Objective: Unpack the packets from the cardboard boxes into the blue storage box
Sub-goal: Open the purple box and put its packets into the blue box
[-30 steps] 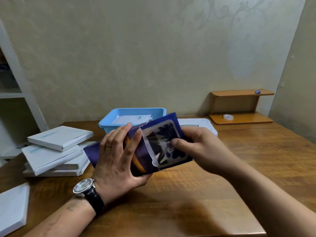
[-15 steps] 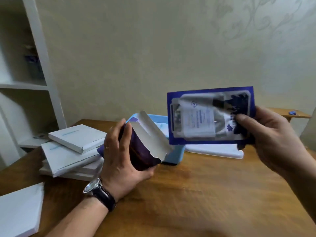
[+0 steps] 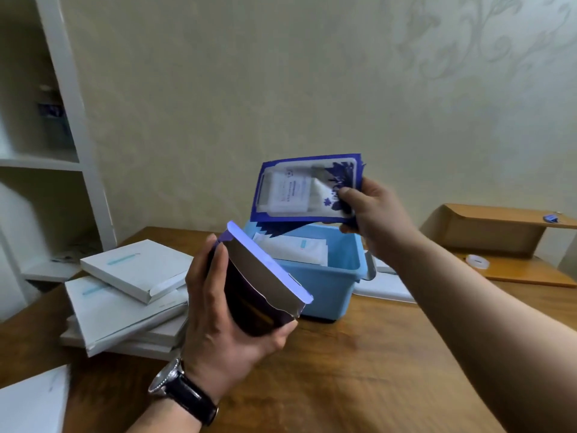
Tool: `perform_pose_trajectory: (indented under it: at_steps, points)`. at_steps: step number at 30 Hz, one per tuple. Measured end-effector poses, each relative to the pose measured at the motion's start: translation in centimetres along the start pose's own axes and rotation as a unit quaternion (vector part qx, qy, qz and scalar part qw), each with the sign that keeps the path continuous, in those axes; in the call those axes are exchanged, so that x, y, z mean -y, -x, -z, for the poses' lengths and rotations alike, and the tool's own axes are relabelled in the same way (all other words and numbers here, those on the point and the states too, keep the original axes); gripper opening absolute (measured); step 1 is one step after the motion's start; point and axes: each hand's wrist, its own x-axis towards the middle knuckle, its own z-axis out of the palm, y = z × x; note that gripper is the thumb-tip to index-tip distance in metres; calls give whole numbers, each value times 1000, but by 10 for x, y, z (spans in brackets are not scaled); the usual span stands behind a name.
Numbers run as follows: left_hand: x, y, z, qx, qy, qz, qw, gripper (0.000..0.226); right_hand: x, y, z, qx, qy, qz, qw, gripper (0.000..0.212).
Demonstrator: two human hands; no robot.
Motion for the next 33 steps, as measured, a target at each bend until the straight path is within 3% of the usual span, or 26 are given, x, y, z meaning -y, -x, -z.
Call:
perform_pose_trajectory:
  at_steps: [5, 10, 16, 19, 21, 23, 25, 26, 28, 33]
  points:
    - [1, -1, -1, -10, 4, -1, 1000, 130, -8, -15, -25, -5, -80, -111, 991, 15]
    - [2, -1, -1, -14, 13, 10, 1000, 131, -26, -15, -30, 26, 130, -256, 957, 19]
    - [0, -2, -2, -8, 14, 18, 1000, 131, -23, -20, -42, 74, 283, -293, 910, 21]
    - [0, -2, -2, -6, 15, 19, 1000, 131, -17, -20, -46, 89, 392, -270, 875, 20]
    - [-1, -2, -2, -7, 19, 20, 1000, 131, -10, -18, -46, 102, 505, -220, 829, 27]
    - [-1, -3, -1, -7, 21, 23, 999, 131, -10, -17, -48, 107, 570, -163, 798, 20]
    - [0, -3, 0, -6, 21, 23, 999, 132, -19, -19, -53, 98, 615, -74, 779, 55]
    - [0, -2, 0, -5, 21, 23, 1000, 133, -26, -20, -58, 110, 614, -20, 781, 61]
    - [0, -1, 0, -8, 22, 23, 999, 133, -39, -25, -70, 167, 601, 26, 781, 50]
    - [0, -2, 1, -15, 17, 30, 999, 132, -43, -38, -81, 278, 637, -39, 718, 27]
